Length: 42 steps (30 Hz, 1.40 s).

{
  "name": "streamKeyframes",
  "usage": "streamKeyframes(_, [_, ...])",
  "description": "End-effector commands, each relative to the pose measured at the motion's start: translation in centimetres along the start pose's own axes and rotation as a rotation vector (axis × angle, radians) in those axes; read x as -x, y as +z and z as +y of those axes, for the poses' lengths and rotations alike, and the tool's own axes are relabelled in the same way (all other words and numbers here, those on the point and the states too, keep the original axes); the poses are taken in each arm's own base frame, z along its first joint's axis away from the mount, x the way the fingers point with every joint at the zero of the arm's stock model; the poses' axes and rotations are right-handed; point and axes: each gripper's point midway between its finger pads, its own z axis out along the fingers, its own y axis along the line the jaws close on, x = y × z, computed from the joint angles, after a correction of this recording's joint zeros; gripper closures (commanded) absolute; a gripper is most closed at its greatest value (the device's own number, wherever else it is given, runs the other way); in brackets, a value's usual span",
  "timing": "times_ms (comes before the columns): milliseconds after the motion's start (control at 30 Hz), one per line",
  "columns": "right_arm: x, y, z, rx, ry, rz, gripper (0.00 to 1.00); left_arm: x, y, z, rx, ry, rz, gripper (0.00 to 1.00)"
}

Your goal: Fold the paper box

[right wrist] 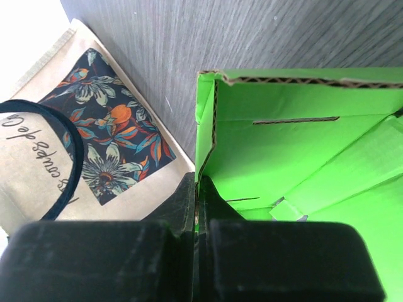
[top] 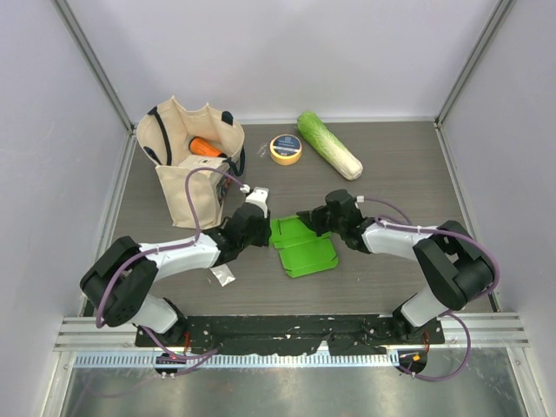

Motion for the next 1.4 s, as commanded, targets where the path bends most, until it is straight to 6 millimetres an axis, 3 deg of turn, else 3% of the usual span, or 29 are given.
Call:
streamKeyframes(0, [0.1, -1.1, 3.1, 0.136, 0.046, -0.013, 0.99, 2.1, -0.5, -2.6, -0.120, -0.075, -0.055, 0.78])
streamKeyframes(300, [-0.3, -1.2, 4.1, 0.235, 0.084, -0.007, 0.99, 3.8, -0.1, -5.7, -0.236, -0.130, -0.058, 1.00])
streamKeyframes(533, [-0.5, -1.3, 4.6, 0.275, 0.092, -0.014, 0.99, 4.2, 1.1, -6.9, -0.271, -0.138, -0.048, 1.00])
streamKeyframes(633, [-0.9, -1.5, 4.4, 0.292, 0.072, -0.009, 0.99, 3.4, 1.9, -5.9, -0.223, -0.134, -0.048, 1.00])
streamKeyframes(800, [-0.9, -2.0, 3.9, 0.354, -0.033, -0.037, 0.99, 3.1, 1.6, -5.0, -0.205, -0.131, -0.083, 0.84])
streamKeyframes(1000, [-1.3, -2.3, 3.5, 0.418, -0.084, -0.022, 0.99, 2.9, 0.5, -5.0, -0.231, -0.128, -0.096, 0.74])
streamKeyframes(1133, [-1.4, -2.5, 3.2, 0.449, -0.096, -0.009, 0.99, 2.4, -0.9, -4.6, -0.255, -0.146, -0.120, 0.65])
streamKeyframes(1200, [-1.6, -2.4, 3.1, 0.450, -0.098, -0.003, 0.99, 3.2, -2.2, -4.6, -0.277, -0.150, -0.162, 0.60])
streamKeyframes(1233, [-1.5, -2.5, 3.0, 0.452, -0.100, -0.005, 0.99, 2.6, -2.6, -4.1, -0.267, -0.145, -0.159, 0.59])
streamKeyframes(1267, [-1.4, -2.5, 2.9, 0.449, -0.101, -0.008, 0.99, 3.5, -3.6, -3.8, -0.264, -0.147, -0.197, 0.57])
streamKeyframes(1333, [-1.3, -2.5, 2.9, 0.447, -0.107, -0.015, 0.99, 3.1, -4.1, -2.0, -0.193, -0.150, -0.217, 0.56])
streamKeyframes(1367, [-1.4, -2.5, 2.9, 0.449, -0.110, -0.011, 0.99, 3.9, -5.0, -1.6, -0.184, -0.157, -0.253, 0.55])
